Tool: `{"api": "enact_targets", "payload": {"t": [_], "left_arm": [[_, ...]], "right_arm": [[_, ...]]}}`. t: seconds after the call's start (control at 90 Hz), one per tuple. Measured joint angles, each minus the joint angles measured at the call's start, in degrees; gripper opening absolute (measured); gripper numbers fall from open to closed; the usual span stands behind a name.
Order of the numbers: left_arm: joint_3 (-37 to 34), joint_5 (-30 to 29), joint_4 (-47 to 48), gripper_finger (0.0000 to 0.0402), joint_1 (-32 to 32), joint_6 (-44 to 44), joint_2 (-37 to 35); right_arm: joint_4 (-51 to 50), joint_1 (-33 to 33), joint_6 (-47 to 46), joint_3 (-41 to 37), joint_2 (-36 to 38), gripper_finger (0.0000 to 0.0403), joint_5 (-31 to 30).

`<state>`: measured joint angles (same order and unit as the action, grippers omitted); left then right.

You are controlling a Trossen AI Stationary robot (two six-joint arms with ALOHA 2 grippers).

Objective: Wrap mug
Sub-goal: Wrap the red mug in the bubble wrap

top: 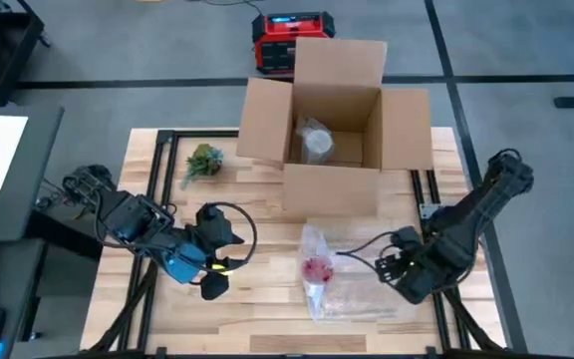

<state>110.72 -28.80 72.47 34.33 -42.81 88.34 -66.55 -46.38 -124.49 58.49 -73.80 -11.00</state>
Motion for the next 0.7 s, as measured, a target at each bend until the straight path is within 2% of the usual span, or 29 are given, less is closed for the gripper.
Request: {"api": "enact_targets", "payload": {"t": [0.111,0.233,0.378,0.567,0.7], "left_arm": [[0.0,0.3,0.0,0.0201,0.0,1.5,1.2],[0.0,1.7,0.0,0.0201,-0.4,2.2,2.6],[0.0,3.3,-0.1,0.0201,-1.1,1.6,3.5],[0.0,5.0,0.0,0.0201,-1.1,-0.4,3.6],[0.0,5.1,0.0,0.0201,-1.1,-0.5,3.6]], "right_arm": [[11.7,0.1,-6.1,-11.7,3.4,0.0214,1.4],[18.9,2.9,-6.8,-19.3,3.3,0.0216,4.8],[17.8,5.6,-6.2,-21.5,1.2,0.0209,8.8],[17.4,4.5,-6.0,-23.2,-0.5,0.0200,13.7],[25.2,3.5,-6.5,-28.0,-0.6,0.0194,14.6]]}}
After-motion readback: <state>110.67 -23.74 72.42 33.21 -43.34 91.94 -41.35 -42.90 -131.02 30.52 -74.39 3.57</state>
